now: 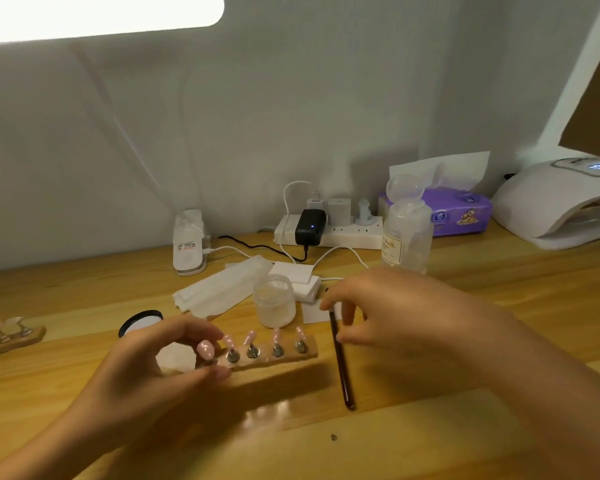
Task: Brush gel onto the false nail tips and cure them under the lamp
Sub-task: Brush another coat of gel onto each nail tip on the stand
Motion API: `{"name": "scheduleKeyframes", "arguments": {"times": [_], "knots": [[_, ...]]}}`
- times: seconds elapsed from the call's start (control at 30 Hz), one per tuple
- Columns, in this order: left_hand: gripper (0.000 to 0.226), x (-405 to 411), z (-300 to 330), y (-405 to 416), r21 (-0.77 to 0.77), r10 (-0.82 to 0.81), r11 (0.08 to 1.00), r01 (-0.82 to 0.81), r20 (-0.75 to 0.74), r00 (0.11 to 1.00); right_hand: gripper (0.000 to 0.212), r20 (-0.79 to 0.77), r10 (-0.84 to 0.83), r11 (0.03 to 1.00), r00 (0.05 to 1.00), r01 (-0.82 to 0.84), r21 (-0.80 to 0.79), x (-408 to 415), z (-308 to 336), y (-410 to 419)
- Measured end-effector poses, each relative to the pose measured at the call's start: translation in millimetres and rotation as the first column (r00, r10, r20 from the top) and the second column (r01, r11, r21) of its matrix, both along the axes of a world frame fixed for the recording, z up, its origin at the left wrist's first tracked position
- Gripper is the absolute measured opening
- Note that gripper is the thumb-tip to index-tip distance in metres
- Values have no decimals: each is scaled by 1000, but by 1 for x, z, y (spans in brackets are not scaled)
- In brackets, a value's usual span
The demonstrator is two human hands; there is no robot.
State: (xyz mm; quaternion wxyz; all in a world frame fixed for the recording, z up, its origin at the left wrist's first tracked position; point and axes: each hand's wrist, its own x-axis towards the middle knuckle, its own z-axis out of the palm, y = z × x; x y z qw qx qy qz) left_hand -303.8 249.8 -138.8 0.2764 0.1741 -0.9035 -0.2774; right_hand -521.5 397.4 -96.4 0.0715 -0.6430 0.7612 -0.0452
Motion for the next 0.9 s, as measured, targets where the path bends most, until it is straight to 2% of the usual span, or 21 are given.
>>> {"name": "scheduleKeyframes", "arguments": {"times": [0.1,0.27,0.4,0.47,0.6,0.7,0.8,0.9], "knots": [[40,-11,12,13,5,-34,999,34,-22,999,50,285,36,993,958,-66,94,-4,13,8],[40,-42,25,29,76,-114,990,118,-50,992,24,446,65,997,893,-75,5,-23,19,28],[50,-66,29,47,165,-181,968,188,-52,982,11,497,85,996,864,-66,-56,-43,22,54],[54,-77,31,55,196,-218,955,222,-45,975,13,504,81,996,860,-49,-77,-54,24,68],[28,-98,32,70,261,-253,931,257,-51,966,21,520,41,996,853,5,-87,-75,25,93],[35,-115,32,82,277,-282,920,277,-24,959,19,518,35,995,855,21,-101,-87,23,107],[33,-133,33,91,205,-325,926,317,5,946,11,552,23,996,833,30,-87,-100,26,119],[32,-150,33,100,139,-351,929,342,43,935,12,566,-7,998,824,41,-47,-115,29,130]]}}
